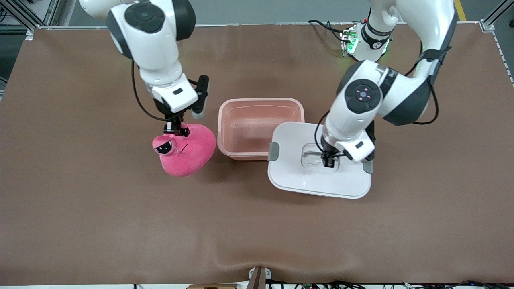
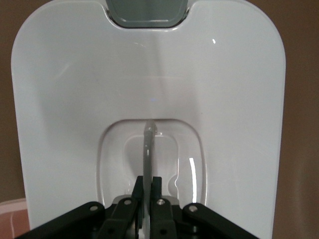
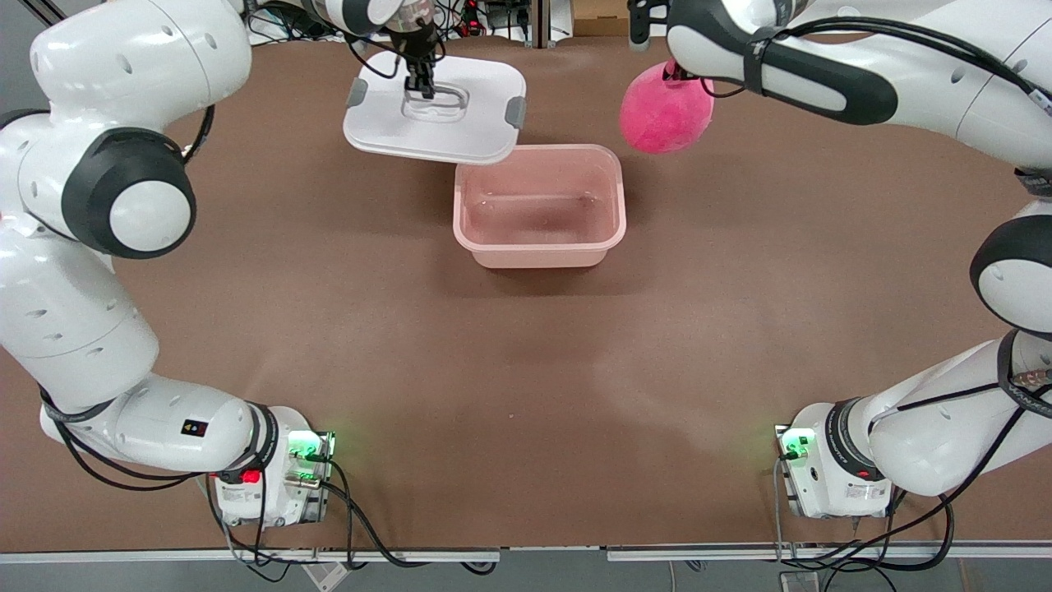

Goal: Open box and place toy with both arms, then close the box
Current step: 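Lift the lid off with the left gripper while the right gripper lifts the toy, then lower the pink toy into the box and open the right gripper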

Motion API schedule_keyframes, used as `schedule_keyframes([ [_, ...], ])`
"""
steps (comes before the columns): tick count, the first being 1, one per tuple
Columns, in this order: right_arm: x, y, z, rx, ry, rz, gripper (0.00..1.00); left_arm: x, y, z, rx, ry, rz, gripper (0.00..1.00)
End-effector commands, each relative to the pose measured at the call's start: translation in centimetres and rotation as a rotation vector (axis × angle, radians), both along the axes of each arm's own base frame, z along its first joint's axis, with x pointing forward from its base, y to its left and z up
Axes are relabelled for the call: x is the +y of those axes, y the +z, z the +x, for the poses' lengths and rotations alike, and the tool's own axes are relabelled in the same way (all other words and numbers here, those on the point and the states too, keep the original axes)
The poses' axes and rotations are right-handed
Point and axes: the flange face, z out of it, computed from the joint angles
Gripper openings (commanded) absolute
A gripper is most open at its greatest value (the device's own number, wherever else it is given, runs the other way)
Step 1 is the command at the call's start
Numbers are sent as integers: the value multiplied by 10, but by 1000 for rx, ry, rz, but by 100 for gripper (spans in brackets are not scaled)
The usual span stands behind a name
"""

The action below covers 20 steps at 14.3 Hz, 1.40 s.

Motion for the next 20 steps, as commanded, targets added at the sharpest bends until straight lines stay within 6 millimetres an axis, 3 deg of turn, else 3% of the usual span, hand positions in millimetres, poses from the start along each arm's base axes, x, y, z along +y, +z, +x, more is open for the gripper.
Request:
schedule_keyframes([
  [1,5,16,-6,-34,55,-36,0,31,9,6,-2,-34,15,0],
  [4,34,16,-27,-22,208,-62,0,63,7,18,14,-62,4,0],
  [5,32,19,-25,-24,226,-67,0,68,8,20,15,-78,3,0],
  [7,24,28,-16,-24,305,-76,0,96,5,30,22,-77,-2,0],
  [8,27,33,-18,-23,357,-83,0,98,1,31,32,-94,-10,0],
  [12,58,32,-39,-16,514,-108,0,139,-2,43,39,-124,-23,0],
  [14,78,40,-51,-26,615,-122,0,146,-5,46,47,-117,-51,0],
  [15,95,40,-66,-27,667,-126,0,147,-7,46,51,-123,-56,0],
  [17,114,33,-83,-21,710,-136,0,160,-11,50,54,-122,-59,0],
  [20,136,8,-102,47,753,-176,0,160,-13,51,55,-141,-60,0],
])
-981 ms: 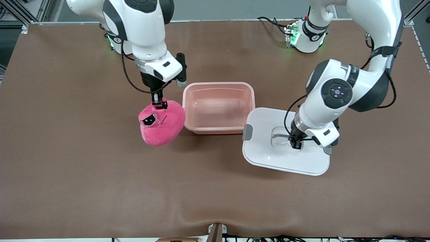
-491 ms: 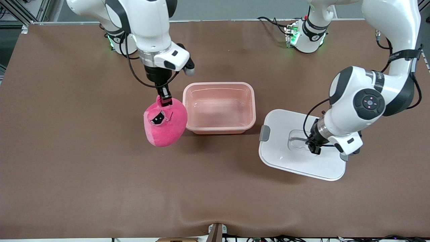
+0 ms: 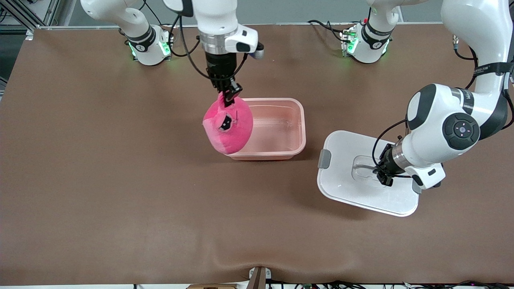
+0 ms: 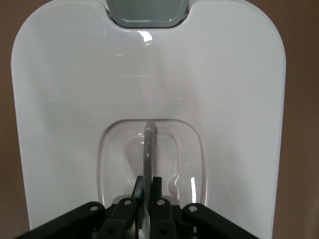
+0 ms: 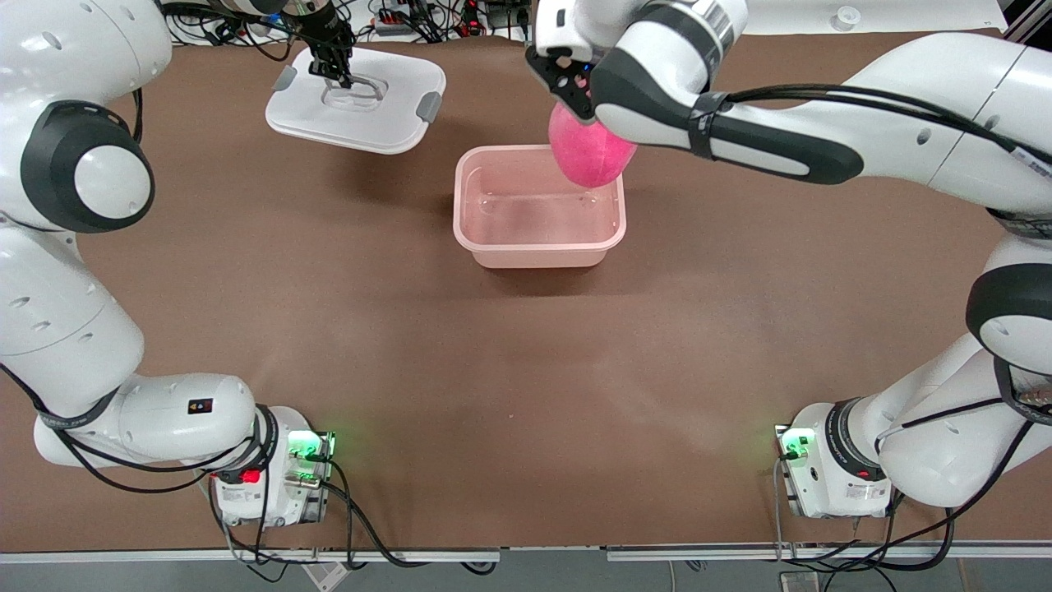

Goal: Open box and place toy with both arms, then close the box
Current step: 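Lower the pink toy into the box and open the right gripper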

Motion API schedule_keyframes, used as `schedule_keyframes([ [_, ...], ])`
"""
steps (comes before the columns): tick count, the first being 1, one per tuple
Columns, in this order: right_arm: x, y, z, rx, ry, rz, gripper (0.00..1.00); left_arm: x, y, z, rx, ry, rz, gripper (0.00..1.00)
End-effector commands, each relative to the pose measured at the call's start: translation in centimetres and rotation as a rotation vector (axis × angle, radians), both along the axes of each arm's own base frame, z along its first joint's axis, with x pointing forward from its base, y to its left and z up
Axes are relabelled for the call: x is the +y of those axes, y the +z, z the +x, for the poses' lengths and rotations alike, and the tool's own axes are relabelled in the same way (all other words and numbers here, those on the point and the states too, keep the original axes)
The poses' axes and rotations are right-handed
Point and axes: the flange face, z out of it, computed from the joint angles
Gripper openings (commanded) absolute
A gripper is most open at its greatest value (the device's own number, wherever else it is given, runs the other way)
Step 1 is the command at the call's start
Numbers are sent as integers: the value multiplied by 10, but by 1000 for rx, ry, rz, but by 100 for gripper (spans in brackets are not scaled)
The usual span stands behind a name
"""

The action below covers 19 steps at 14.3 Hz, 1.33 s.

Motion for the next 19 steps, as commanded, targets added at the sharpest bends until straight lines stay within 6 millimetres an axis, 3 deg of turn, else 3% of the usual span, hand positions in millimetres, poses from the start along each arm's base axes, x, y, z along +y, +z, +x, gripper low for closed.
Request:
schedule_keyframes([
  [1,16,-16,-13,28,59,-72,0,0,4,-1,0,-17,-19,0],
  [6,31,-48,-23,85,152,-152,0,0,2,-1,3,-17,-20,0],
  [13,34,-74,-27,135,133,-218,0,0,-2,-1,8,-39,-22,0],
  [14,34,-77,-26,139,128,-217,4,0,-2,-1,8,-41,-22,0],
  [15,35,-74,-26,134,101,-208,38,0,-2,-1,8,-42,-22,0],
  [16,37,-67,-27,116,57,-189,99,1,-2,-1,8,-41,-22,0],
  [19,39,-24,-27,108,-46,-164,100,8,-2,0,8,-36,-21,0],
])
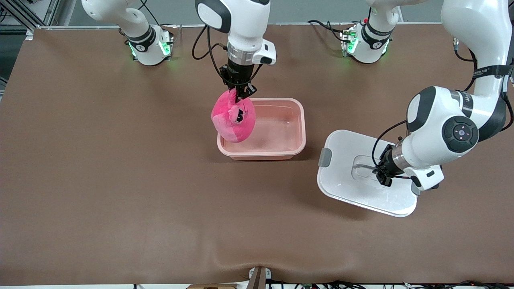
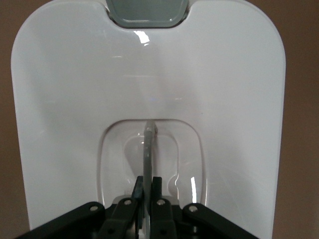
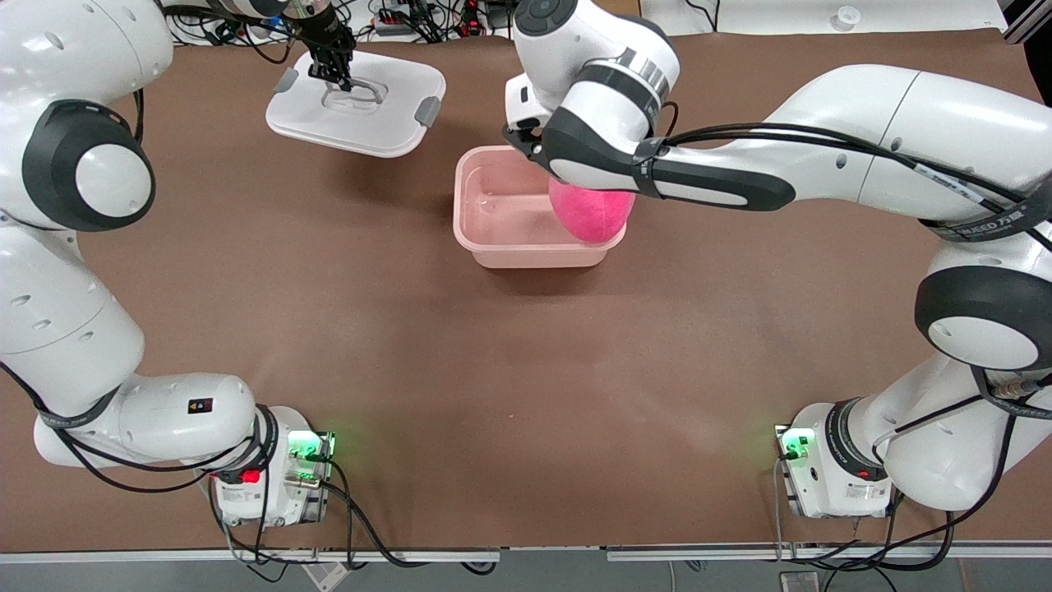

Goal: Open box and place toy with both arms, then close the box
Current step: 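Lower the pink toy into the box and open the right gripper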

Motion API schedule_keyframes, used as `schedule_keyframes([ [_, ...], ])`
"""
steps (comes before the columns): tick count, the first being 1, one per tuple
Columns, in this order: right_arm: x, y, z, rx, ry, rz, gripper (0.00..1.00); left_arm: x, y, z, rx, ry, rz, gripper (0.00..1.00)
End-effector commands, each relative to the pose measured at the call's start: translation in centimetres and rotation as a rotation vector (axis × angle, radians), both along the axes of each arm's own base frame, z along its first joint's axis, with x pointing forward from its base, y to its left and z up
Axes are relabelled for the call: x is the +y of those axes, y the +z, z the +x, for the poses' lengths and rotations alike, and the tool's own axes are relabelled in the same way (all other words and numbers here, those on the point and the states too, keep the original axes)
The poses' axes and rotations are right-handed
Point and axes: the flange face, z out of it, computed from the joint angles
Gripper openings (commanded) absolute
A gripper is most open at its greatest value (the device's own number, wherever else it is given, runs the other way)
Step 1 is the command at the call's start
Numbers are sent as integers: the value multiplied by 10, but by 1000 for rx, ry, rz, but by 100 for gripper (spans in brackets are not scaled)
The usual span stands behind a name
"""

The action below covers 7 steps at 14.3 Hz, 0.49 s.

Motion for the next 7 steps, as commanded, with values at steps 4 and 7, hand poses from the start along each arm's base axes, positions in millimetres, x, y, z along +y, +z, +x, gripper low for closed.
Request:
schedule_keyframes([
  [4,-8,70,3,-44,-212,3,100,7,3,-1,1,-26,-19,0],
  [7,-29,70,26,-39,-277,4,100,6,3,-1,3,-27,-21,0],
])
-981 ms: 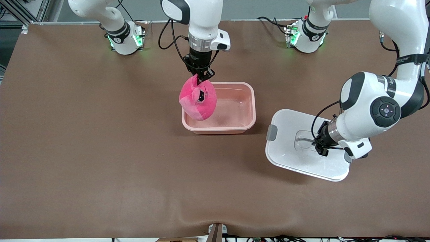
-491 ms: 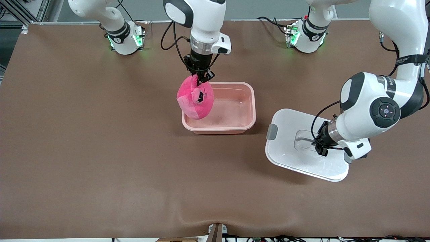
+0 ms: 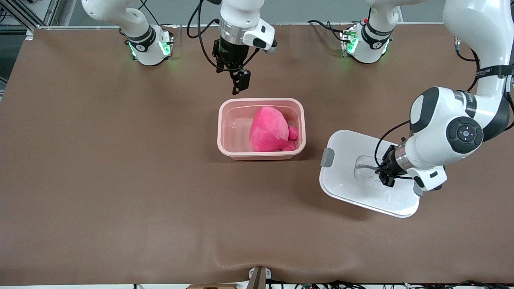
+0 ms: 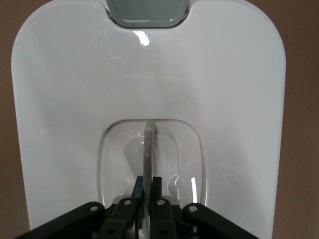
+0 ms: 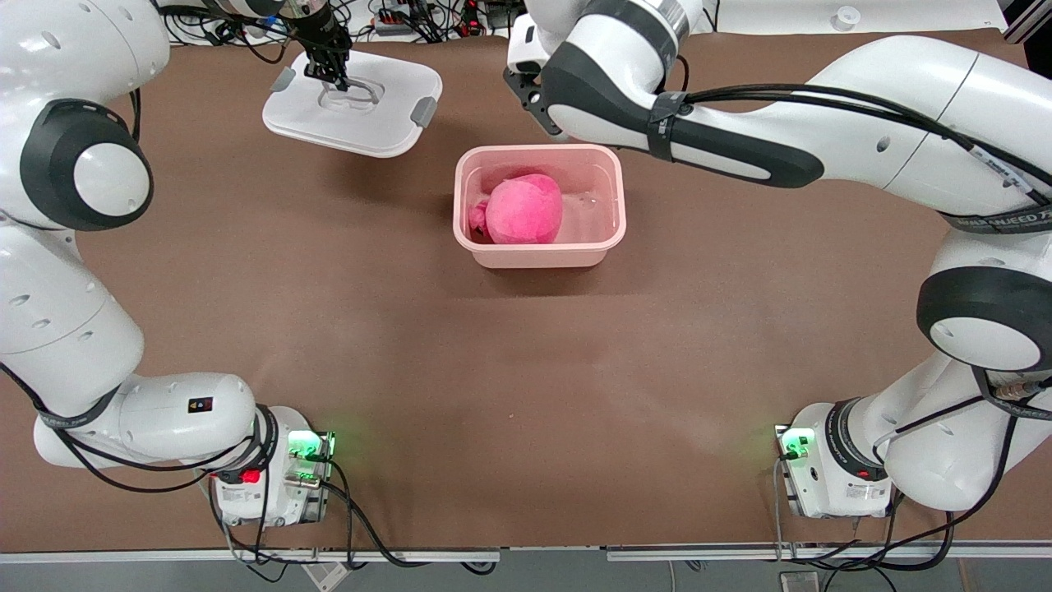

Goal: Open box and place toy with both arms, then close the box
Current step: 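Lower the pink toy into the box and open the right gripper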

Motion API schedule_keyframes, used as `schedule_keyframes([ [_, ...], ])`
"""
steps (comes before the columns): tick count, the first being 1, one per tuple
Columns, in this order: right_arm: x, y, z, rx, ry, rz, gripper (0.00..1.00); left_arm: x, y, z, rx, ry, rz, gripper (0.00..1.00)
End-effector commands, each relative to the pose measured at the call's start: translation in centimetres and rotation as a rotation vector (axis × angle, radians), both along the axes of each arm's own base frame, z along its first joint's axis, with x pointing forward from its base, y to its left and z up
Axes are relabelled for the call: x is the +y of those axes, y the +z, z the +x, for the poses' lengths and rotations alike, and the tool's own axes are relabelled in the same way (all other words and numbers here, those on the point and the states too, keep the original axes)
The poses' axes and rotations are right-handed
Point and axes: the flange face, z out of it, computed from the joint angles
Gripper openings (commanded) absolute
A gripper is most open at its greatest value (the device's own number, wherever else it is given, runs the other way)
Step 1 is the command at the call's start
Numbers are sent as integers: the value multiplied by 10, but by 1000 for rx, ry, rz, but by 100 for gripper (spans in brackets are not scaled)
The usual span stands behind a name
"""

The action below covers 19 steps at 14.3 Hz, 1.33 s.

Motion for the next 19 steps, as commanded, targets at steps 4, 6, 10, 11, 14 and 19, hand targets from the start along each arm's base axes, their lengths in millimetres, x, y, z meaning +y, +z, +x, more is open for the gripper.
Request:
schedule_keyframes([
  [4,-24,-3,26,-11,-161,7,100,0,6,-3,1,-12,-27,0],
  [6,-23,-3,26,-31,-238,17,100,0,5,-3,3,-10,-28,0],
  [10,-19,-1,18,-48,-318,28,100,-16,8,-8,8,-13,-35,0],
  [11,-17,-2,16,-31,-347,46,100,-25,13,-11,9,-9,-52,0],
  [14,-17,-3,18,-26,-437,82,100,-50,18,-18,12,19,-66,0],
  [19,-75,51,42,-116,-834,184,100,-93,24,-32,16,76,-78,0],
])
